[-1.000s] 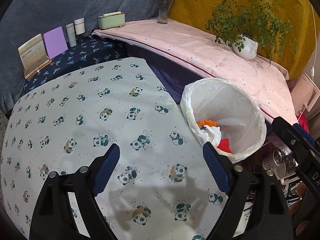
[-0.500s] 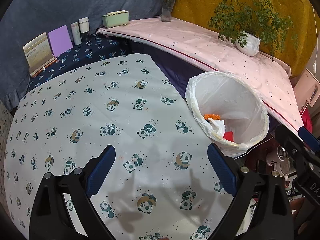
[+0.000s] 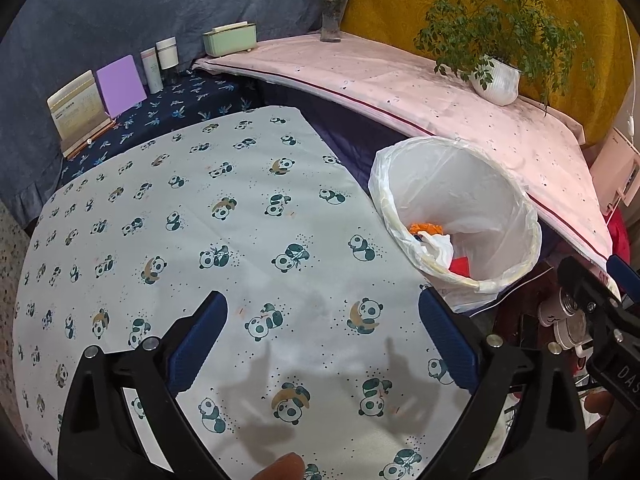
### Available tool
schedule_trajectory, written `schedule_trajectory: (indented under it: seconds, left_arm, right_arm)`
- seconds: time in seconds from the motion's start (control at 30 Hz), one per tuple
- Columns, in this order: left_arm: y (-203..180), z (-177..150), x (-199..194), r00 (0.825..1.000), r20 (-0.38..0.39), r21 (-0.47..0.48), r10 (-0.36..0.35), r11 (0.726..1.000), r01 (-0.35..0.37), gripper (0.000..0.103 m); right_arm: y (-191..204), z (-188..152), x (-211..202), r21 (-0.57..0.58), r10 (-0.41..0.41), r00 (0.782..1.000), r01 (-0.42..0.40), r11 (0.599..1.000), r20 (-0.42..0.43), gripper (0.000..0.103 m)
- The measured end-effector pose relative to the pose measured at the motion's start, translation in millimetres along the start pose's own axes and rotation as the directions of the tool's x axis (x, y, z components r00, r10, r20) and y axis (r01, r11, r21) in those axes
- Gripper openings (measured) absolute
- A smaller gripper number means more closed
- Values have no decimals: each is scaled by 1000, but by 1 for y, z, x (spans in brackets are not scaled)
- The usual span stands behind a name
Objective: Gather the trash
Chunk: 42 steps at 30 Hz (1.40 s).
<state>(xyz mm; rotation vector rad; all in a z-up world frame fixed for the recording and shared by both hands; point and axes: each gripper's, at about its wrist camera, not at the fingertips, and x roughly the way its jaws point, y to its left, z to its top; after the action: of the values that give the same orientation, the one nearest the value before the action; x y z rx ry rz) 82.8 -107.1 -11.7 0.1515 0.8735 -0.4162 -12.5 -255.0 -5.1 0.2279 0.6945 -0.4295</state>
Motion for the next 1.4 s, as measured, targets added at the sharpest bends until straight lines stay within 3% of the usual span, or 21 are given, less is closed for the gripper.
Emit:
schedule_trajectory:
  seconds: [0.4,1.4]
  left_arm:
    - [-10,3,5,1000,-15,1,10,1000,-10,93]
    - [-28,0,23,998,-27,51,52,997,-51,93]
  right_arm:
    - [-3,0,3,-31,-42,999,41,999,-18,97]
    - [-13,-10,26,-30,-56,997,55,998,-60,97]
